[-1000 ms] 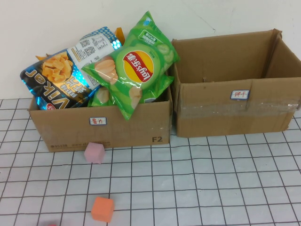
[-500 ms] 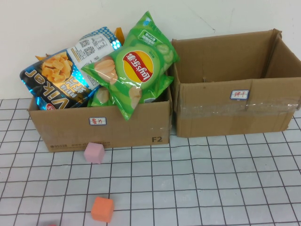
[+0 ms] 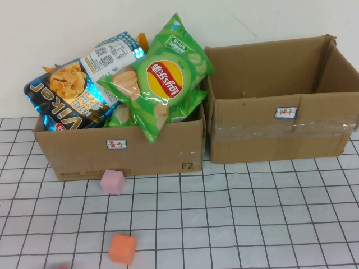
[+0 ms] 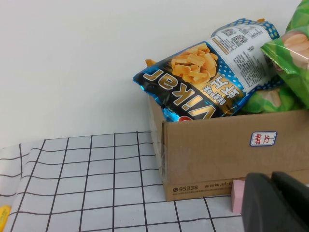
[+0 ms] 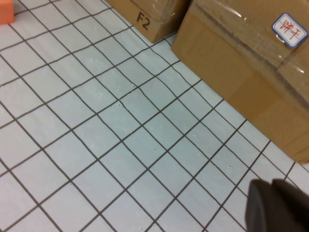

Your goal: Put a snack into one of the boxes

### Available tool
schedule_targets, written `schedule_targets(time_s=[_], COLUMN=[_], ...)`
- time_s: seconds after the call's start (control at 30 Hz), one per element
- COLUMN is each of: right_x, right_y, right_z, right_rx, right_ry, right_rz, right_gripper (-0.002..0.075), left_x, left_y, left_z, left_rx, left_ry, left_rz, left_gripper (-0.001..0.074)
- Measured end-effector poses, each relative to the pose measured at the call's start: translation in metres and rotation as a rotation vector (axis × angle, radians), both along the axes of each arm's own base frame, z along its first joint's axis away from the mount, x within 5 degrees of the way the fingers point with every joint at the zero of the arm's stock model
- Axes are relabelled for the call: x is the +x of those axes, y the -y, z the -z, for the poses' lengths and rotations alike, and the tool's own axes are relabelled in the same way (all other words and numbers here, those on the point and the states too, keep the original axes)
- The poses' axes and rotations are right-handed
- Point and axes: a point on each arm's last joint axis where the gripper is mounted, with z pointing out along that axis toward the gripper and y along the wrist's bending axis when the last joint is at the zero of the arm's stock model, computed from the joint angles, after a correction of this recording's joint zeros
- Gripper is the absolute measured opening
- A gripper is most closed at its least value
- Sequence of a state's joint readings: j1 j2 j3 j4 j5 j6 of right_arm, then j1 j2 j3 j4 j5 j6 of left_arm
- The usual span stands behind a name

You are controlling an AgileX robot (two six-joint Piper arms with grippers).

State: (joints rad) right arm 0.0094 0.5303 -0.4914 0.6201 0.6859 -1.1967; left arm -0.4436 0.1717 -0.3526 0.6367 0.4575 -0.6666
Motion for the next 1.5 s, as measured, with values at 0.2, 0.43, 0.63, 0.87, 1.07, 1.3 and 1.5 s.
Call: schedule_targets(time_s=[0.2,0.43,0.63,0.87,1.07,1.3,1.5], right_x=[0.0,0.0,0.0,0.0,0.0,0.0,0.0], right_y=[0.0,0.0,0.0,0.0,0.0,0.0,-0.001], right_z=[0.0,0.0,0.0,0.0,0.0,0.0,0.0], right_rx=[0.002,0.004,0.006,0.008,0.01,0.01,0.015], right_ry=[0.0,0.0,0.0,0.0,0.0,0.0,0.0], right_rz=[0.0,0.0,0.001,0.001,0.001,0.001,0.0], right_gripper=[0.0005,0.0003,0.0002,0.0001,0.0001,0.0001,0.0001], left_x=[0.0,0.0,-0.003,-0.009,-0.003,-0.001,-0.003], left_y=[0.0,0.0,-0.004,0.0,0.002,0.002,0.003], left_z=[0.0,0.0,0.005,0.016,0.051,0.096,0.111], left_rx=[-0.002,-0.002,-0.018,0.046,0.032,-0.035,-0.069], left_ry=[0.0,0.0,-0.003,0.113,0.103,0.003,-0.145], left_rz=[0.0,0.0,-0.045,-0.081,-0.13,-0.144,-0.145], left_gripper=[-0.0001,-0.0001,-0.0001,-0.0001,-0.0001,-0.0001,-0.0001])
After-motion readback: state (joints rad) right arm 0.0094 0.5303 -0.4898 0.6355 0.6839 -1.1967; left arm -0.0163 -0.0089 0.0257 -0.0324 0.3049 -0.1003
